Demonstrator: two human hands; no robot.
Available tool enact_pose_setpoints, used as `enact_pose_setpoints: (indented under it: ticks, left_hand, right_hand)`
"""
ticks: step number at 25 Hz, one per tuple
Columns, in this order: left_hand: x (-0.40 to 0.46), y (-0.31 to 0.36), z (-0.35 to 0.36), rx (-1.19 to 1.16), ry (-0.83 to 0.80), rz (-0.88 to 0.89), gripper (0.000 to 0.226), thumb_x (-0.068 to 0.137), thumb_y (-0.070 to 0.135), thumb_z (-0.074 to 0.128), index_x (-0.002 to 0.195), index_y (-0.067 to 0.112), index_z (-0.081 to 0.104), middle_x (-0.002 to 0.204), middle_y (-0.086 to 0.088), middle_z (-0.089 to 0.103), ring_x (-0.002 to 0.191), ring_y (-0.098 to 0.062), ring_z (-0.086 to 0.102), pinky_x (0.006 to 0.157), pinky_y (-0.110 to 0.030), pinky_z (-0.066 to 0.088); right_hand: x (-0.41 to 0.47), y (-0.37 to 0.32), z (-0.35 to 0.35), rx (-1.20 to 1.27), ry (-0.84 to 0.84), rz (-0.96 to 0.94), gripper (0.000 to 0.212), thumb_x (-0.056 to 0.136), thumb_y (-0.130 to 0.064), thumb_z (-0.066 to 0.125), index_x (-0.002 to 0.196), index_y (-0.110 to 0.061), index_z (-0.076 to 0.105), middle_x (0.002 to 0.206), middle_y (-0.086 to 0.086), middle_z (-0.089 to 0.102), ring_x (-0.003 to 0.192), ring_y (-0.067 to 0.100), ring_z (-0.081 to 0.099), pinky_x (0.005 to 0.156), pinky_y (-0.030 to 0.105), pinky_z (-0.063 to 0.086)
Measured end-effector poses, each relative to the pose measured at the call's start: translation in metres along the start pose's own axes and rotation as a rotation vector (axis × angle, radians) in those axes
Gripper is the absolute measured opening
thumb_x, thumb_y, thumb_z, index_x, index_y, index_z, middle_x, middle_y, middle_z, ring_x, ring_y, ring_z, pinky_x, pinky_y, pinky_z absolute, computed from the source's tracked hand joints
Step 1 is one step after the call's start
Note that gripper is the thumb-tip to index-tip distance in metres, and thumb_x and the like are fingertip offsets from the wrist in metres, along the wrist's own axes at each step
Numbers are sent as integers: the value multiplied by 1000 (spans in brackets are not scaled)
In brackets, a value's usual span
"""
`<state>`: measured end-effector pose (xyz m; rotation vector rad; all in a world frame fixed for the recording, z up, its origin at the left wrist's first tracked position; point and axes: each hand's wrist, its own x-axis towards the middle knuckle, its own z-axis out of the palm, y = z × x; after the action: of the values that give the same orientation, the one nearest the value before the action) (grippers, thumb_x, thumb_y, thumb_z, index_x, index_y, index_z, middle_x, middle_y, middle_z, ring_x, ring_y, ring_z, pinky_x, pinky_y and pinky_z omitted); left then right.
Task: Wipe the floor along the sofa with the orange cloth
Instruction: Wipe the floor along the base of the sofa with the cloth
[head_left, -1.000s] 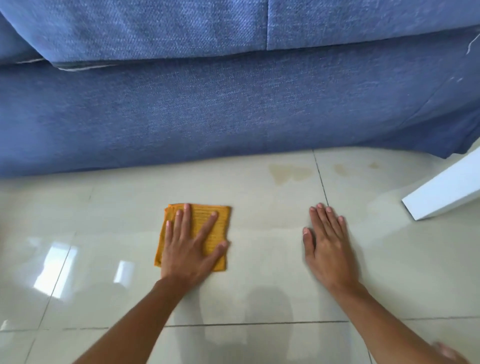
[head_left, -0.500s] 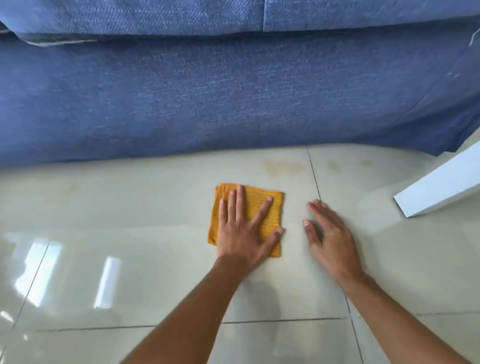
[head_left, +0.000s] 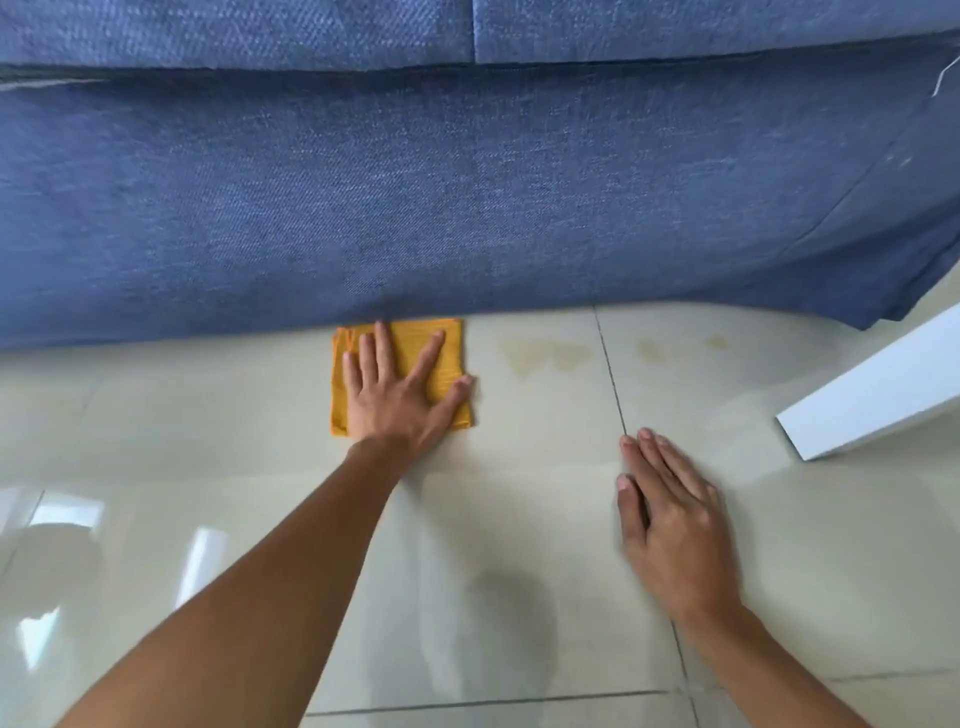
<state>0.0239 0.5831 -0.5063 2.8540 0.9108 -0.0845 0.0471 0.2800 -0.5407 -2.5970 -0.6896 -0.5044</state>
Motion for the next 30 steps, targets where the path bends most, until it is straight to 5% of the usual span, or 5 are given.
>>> enact_pose_setpoints:
  ticks: [5, 9, 17, 25, 30]
  left_hand:
    - [-1, 97, 10, 12, -45, 251, 74, 84, 80, 20, 151, 51, 12, 164, -19, 1, 151, -35, 0, 122, -52, -2]
    - [-99, 62, 7, 45, -49, 431, 70, 86, 80, 22, 150, 55, 8, 165, -12, -4, 152, -31, -6, 122, -52, 2]
    - [-39, -22, -4, 53, -5, 111, 76, 77, 86, 6, 148, 59, 4, 165, -11, -2, 152, -29, -1, 123, -49, 1]
    - [5, 127, 10, 42, -46, 351, 75, 82, 83, 14, 150, 53, 8, 165, -15, 0, 152, -31, -3, 121, -53, -2]
    - [-90, 60, 4, 42, -27, 514, 70, 84, 83, 20, 148, 57, 12, 166, -7, -4, 153, -26, -6, 122, -51, 2]
  right_hand:
    - [0, -1, -5, 21, 8, 5, 37, 94, -22, 53, 126, -10, 69, 136, 6, 65, 128, 20, 59, 99, 42, 51]
    - [0, -1, -5, 36, -18, 6, 38, 96, -24, 51, 128, -10, 68, 137, 7, 64, 130, 21, 58, 101, 42, 50]
    - [4, 15, -20, -105, -142, -71, 46, 96, -38, 47, 137, -20, 61, 145, 5, 57, 138, 28, 50, 112, 52, 38]
    - [-13, 32, -37, -185, -139, 191, 56, 93, -49, 41, 142, -28, 54, 152, 7, 49, 143, 32, 42, 120, 55, 25]
    - [-15, 34, -35, -205, -158, 192, 57, 94, -50, 37, 143, -27, 53, 152, 8, 48, 143, 33, 42, 117, 59, 28]
